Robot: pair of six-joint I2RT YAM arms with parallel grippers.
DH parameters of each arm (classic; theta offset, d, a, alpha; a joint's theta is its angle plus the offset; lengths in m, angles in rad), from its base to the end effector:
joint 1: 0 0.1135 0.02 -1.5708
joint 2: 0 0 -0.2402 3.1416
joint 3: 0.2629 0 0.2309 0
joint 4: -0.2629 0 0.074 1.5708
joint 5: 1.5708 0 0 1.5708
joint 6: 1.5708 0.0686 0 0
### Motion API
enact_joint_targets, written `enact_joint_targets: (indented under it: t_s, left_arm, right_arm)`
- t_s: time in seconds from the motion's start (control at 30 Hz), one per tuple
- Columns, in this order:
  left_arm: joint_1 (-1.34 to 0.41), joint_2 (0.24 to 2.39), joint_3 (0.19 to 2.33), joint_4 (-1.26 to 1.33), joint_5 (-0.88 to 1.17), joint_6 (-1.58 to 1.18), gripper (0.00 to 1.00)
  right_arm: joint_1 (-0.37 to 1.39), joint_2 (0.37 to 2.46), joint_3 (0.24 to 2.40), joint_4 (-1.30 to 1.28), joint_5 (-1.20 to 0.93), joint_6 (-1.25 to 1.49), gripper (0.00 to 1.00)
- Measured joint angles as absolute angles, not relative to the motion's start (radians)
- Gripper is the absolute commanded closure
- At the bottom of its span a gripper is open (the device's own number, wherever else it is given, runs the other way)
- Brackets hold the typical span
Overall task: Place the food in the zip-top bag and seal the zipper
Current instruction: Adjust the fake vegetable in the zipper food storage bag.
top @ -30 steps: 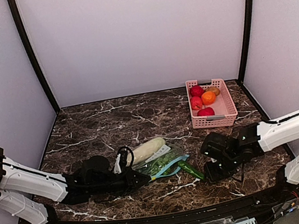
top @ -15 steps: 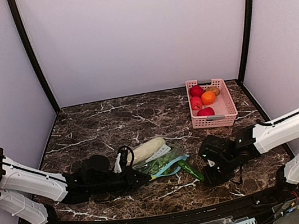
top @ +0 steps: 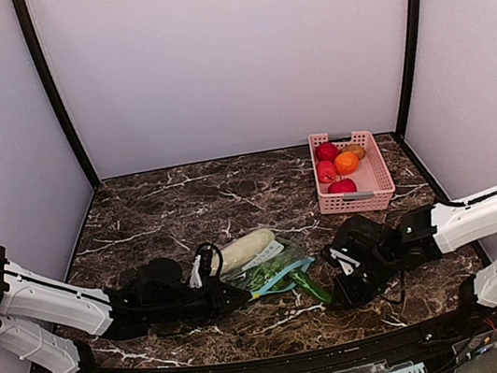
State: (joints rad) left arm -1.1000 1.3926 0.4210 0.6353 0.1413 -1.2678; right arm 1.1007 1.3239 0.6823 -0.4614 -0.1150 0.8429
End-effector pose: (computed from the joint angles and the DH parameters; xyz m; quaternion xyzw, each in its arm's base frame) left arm 0.1214 -0.2599 0.1528 -0.0274 0.8140 -0.5564 0.1645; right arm 0.1017 0.2175 0.1342 -0.1380 0.9614 0.2226 0.0843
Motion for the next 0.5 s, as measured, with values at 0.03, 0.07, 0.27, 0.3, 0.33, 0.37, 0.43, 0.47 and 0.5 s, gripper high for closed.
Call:
enact_joint_targets:
  t_s: [0.03,0.07,0.27,0.3,0.33,0.37,0.43,0.47,0.5]
  left_arm:
    - [-1.100,1.393,0.421,0.635,0.141,-1.268,0.99]
    - [-1.100,1.393,0.421,0.635,0.142,-1.268,0.99]
    - [-1.100,1.389,0.416,0.635,0.143,-1.267,0.99]
    - [-1.100,1.389,0.416,0.635,0.145,-1.267,0.99]
    - [-1.100,1.389,0.416,0.635,0.147,-1.267,0.99]
    - [-1.100,1.389,0.415,0.635,0.149,-1.266,0.99]
    - [-1.100,1.389,0.411,0.635,0.151,-1.264,0.99]
    - [-1.100,1.389,0.408,0.635,0.152,-1.264,0.99]
    - [-1.100,1.388,0.404,0.635,0.153,-1.264,0.99]
  right_arm:
    - [1.098,1.312,0.682,-0.450,-0.134,0.834,1.00]
    - [1.095,1.303,0.682,-0.440,-0.151,0.825,1.00]
    - [1.082,1.291,0.691,-0.411,-0.239,0.750,1.00]
    - [1.081,1.299,0.703,-0.415,-0.245,0.728,1.00]
    - [1.081,1.308,0.714,-0.418,-0.248,0.711,1.00]
    - [1.080,1.323,0.735,-0.429,-0.246,0.688,1.00]
    - [1.079,1.359,0.784,-0.464,-0.234,0.642,1.00]
    - [1.079,1.381,0.814,-0.486,-0.226,0.619,1.00]
    - [1.079,1.406,0.847,-0.510,-0.212,0.593,1.00]
